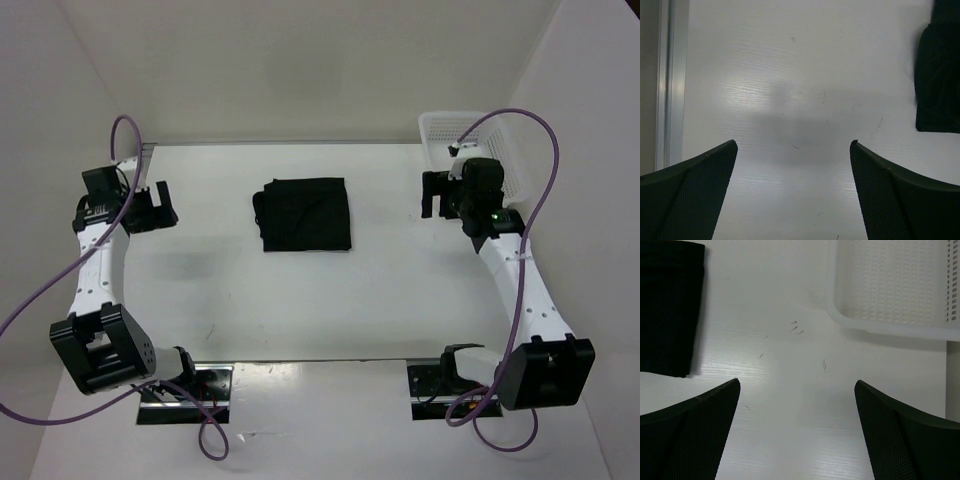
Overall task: Fold and stack the shorts
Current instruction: Fold the shorts
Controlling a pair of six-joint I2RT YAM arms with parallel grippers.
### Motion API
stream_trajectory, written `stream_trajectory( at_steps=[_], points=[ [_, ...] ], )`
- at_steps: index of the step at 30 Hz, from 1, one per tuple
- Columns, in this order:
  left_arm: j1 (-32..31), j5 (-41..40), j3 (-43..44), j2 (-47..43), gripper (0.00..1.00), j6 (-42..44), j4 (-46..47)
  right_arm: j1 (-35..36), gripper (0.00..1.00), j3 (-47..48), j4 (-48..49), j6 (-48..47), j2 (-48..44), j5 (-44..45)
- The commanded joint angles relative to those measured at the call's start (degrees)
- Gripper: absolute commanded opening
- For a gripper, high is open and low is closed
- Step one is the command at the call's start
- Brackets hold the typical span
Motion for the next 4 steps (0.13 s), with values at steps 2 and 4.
stream_trajectory(
  at_steps=[2, 4],
  points=[
    [0.3, -0.3, -0.2, -1.1, 1.0, 0.2, 1.1, -0.3, 1.0, 1.1, -0.8, 2.9, -2.5, 0.6],
    [0.3, -0.3, -0.2, -1.6, 1.0, 0.2, 1.1, -0.3, 1.0, 1.1, -0.8, 2.9, -2.5, 1.2]
  ],
)
